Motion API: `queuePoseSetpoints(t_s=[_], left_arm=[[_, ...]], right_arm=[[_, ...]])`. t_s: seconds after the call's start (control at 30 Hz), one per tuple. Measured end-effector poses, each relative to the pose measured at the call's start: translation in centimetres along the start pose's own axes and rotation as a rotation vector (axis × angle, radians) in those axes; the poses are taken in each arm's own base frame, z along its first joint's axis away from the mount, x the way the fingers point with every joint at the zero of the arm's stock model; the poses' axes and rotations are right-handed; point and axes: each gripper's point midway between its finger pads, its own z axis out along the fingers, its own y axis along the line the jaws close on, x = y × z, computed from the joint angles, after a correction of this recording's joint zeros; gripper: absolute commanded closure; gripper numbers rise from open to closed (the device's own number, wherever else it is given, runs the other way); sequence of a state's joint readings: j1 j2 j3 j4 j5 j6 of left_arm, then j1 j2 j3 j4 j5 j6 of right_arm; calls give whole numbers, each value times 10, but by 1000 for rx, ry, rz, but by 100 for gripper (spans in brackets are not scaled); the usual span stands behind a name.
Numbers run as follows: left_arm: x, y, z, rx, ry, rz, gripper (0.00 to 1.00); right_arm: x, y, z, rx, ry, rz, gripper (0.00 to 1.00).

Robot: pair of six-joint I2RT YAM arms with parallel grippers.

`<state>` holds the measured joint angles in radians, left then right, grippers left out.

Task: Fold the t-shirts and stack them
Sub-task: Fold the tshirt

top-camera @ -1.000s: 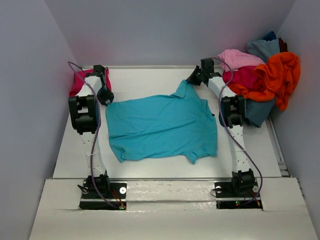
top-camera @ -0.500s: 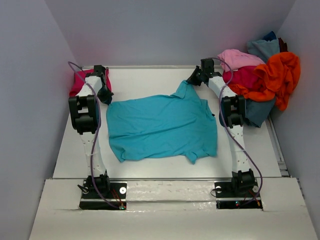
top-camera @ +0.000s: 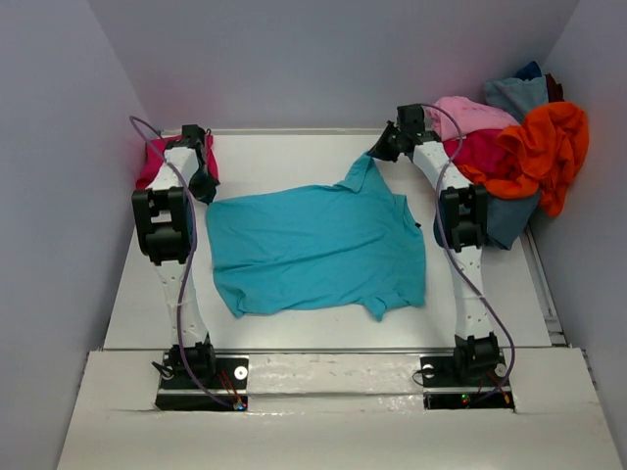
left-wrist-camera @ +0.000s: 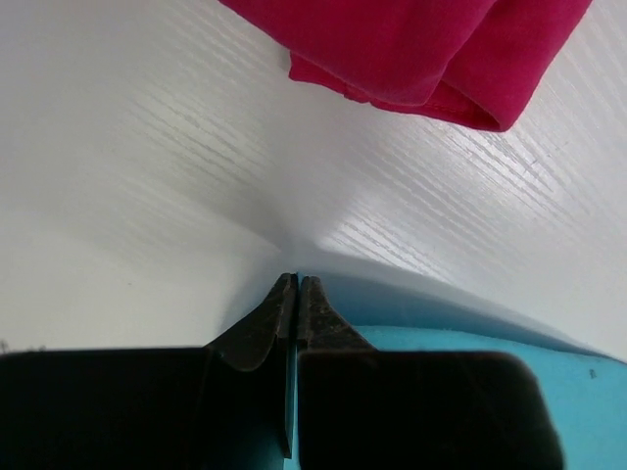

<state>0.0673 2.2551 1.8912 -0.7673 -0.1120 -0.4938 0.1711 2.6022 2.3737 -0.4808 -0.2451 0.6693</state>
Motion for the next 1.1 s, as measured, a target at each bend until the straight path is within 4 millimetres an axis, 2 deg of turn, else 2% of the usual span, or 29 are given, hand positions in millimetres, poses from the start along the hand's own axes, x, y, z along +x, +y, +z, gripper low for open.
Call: queuePoseSetpoints(t_s=[0.33,0.67,0.9,1.1], left_arm=[[-4,1,-18,1,-17,16,94],[-1,-1,-36,-2,-12,52,94],[13,2,-60,23,-17,64,94],[32,7,-65,22,12,79,94]], right_arm=[[-18,30,-46,-26,-28,-35,93],[2,20,-74,52,57,-19,93],[10,26,-126,95,86,-19,93],[8,34,-158,110,76,-31,93]])
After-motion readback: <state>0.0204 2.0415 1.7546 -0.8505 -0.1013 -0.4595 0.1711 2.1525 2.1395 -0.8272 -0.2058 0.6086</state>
